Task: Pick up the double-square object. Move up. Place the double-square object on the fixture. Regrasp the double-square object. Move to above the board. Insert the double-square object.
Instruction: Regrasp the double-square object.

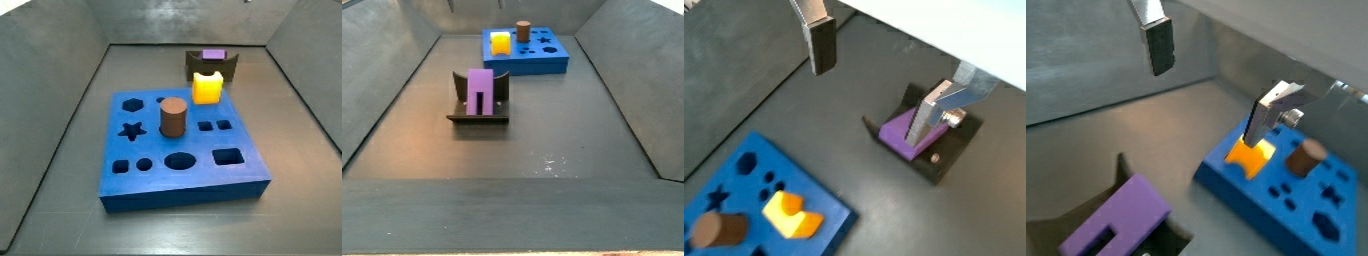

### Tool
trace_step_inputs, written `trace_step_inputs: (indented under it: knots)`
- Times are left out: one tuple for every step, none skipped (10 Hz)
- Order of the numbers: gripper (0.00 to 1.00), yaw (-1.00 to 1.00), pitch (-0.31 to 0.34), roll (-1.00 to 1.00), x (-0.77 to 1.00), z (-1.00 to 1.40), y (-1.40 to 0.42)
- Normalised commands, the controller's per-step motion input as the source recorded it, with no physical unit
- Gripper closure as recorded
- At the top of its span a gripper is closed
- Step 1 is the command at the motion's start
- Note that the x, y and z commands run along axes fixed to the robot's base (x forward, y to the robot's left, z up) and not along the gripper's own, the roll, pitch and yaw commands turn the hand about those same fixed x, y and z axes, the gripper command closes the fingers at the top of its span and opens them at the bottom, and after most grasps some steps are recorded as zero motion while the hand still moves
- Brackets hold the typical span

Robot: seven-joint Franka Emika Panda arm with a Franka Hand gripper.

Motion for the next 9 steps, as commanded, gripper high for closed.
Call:
trace_step_inputs:
  knots:
    - [0.0,0.04,0.021,1.0,-0.04,0.01,-0.03]
    - [0.0,0.04,0.014,1.0,-0.05,0.01,-0.03]
    - [0.0,0.04,0.009,1.0,-0.05,0.01,-0.03]
    - [0.0,0.04,0.002,1.0,-0.04,0.01,-0.02]
    - [0.0,0.04,-0.002,1.0,-0.04,0.01,-0.02]
    - [0.0,0.04,-0.008,1.0,-0.03,0.01,-0.02]
    - [0.0,0.04,-0.009,1.0,-0.03,0.01,-0.02]
    - [0.0,0.04,-0.007,1.0,-0.02,0.01,-0.02]
    - [0.0,0.04,-0.004,1.0,-0.02,0.02,-0.02]
